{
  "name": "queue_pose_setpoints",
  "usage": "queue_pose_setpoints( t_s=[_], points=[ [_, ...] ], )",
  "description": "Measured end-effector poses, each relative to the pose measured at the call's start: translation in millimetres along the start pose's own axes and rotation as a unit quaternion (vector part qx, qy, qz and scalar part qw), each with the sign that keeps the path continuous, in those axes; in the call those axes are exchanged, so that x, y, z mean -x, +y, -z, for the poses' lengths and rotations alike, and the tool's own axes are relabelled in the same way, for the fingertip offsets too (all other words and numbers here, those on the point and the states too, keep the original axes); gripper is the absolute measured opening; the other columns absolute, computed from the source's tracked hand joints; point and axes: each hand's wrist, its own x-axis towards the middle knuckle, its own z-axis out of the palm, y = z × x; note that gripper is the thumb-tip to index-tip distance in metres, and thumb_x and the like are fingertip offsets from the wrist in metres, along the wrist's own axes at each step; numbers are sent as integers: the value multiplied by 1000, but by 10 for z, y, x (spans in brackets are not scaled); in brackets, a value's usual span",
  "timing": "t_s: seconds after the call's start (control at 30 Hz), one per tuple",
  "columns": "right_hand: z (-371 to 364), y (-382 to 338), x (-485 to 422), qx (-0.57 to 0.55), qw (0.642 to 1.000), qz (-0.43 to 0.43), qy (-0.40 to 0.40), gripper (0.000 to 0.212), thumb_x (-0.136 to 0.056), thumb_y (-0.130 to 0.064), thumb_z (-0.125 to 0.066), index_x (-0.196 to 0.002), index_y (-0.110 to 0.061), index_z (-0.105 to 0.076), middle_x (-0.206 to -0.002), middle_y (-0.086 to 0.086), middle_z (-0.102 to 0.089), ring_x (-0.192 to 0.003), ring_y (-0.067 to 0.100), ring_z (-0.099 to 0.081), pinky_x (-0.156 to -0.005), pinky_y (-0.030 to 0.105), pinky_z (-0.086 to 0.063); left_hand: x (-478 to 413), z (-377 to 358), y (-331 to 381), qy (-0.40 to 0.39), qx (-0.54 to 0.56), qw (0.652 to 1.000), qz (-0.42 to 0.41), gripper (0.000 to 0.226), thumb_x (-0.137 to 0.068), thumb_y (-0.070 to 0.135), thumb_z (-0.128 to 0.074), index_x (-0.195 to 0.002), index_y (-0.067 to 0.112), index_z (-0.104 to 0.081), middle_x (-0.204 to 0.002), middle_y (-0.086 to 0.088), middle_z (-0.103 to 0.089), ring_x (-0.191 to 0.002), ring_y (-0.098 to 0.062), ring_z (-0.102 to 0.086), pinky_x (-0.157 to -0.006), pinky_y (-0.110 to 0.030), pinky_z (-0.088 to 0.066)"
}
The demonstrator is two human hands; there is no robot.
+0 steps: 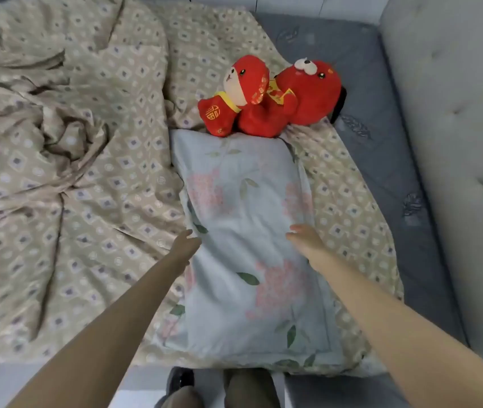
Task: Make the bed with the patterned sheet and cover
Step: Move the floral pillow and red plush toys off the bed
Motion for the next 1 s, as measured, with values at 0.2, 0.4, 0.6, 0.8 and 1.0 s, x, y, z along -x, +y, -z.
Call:
queue_pose_setpoints(
  t_s=[0.2, 0.4, 0.6, 0.8, 1.0],
  points=[
    [-199, 266, -758, 20, 998, -61, 10, 69, -92, -22, -54, -150, -7, -19, -148, 11, -33, -127, 29, -43, -85, 26, -37, -721, -346, -155, 16, 64, 998, 18, 70, -93, 12, -55, -150, 9, -14, -144, -1, -32, -134, -28, -35, -102, -35, -31],
    [-401, 491, -1194, -55, 992, -111, 2, 117, -70, -50, -79, -152, -6, -8, -157, 9, -18, -140, 28, -28, -112, 36, -30, -1168, -477, -400, 1, 128, 992, 19, 111, -55, 44, -89, -144, 13, -31, -139, -6, -49, -124, -28, -51, -101, -46, -45],
    [-352, 484, -1130, -85, 993, -78, 17, 96, -66, -34, -86, -143, -7, -34, -143, 8, -44, -128, 27, -46, -99, 29, -40, -1008, -578, -393, -20, 124, 992, -2, 49, -79, 18, -76, -123, 2, -57, -118, -12, -64, -92, -24, -65, -75, -31, -57],
    [-197, 151, -639, -95, 994, -6, 59, 76, -66, -29, -82, -132, -13, -47, -131, 7, -53, -120, 30, -53, -98, 36, -44, -555, -445, -77, -49, 105, 993, -37, 53, -75, 16, -79, -123, 3, -59, -120, -11, -64, -99, -26, -65, -85, -36, -54],
    [168, -85, 26, -54, 988, 47, 139, 47, -78, -21, -71, -122, -19, -55, -122, 8, -61, -109, 30, -59, -87, 32, -48, 70, -317, 81, -81, 30, 996, 7, 58, -74, 32, -81, -123, 11, -57, -116, -5, -65, -100, -26, -64, -80, -37, -54]
  ],
)
